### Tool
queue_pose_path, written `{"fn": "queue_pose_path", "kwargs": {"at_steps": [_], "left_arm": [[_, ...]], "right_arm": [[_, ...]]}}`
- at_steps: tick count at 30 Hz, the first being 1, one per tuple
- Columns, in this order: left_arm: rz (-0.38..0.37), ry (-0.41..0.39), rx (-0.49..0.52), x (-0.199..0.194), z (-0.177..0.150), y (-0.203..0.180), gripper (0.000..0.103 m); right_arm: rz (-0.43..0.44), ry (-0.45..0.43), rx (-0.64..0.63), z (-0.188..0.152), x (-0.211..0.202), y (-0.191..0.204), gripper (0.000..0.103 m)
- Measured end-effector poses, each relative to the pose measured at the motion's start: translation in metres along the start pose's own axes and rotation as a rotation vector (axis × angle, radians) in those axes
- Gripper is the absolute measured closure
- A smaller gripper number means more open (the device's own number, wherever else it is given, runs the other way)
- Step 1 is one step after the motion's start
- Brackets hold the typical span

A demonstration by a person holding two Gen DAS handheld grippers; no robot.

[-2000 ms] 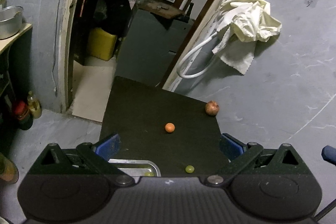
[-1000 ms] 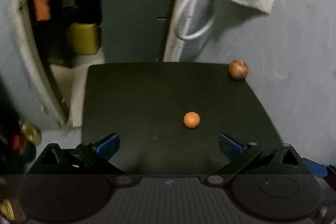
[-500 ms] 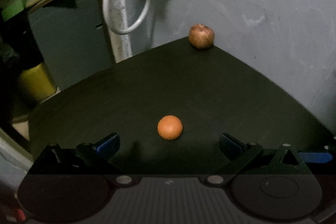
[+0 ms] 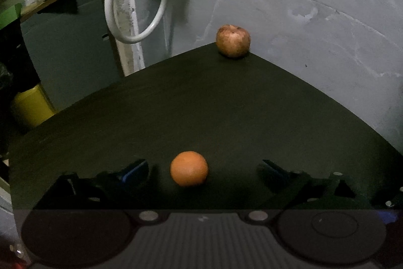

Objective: Organize fruits
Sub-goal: 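Grasp the orange tangerine with the left tool while the right tool grasps a green grape, then lift the tangerine and green grape off the table with both tools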

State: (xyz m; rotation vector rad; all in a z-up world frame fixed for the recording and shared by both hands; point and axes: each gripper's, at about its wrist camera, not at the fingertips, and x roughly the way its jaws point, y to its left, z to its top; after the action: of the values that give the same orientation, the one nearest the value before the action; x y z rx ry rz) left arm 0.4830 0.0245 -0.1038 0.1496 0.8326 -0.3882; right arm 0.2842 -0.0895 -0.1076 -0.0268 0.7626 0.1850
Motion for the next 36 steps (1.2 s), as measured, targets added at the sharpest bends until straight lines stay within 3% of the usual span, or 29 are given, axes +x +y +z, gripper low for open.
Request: {"fn": "queue_pose_path", "kwargs": {"at_steps": [5, 15, 20, 36], "left_arm": [[-0.005, 0.009, -0.018, 0.006, 0.001, -0.002, 0.02], [0.021, -0.009, -0.057, 0.007, -0.004, -0.004, 0.042], [0.048, -0.012, -0.07, 0.007, -0.002, -0.003, 0.064], [0.051, 0.014, -0.093, -0.01, -0.005, -0.021, 0.068]], "right_arm": [[-0.023, -0.02, -0.024, -0.002, 0.0, 0.005, 0.063], [-0.051, -0.036, -0.036, -0.002, 0.002, 0.005, 0.073], [-0.062, -0.038, -0.038, -0.002, 0.003, 0.006, 0.077], [-0.051, -0.036, -0.034, 0.002, -0.004, 0.005, 0.077]]}}
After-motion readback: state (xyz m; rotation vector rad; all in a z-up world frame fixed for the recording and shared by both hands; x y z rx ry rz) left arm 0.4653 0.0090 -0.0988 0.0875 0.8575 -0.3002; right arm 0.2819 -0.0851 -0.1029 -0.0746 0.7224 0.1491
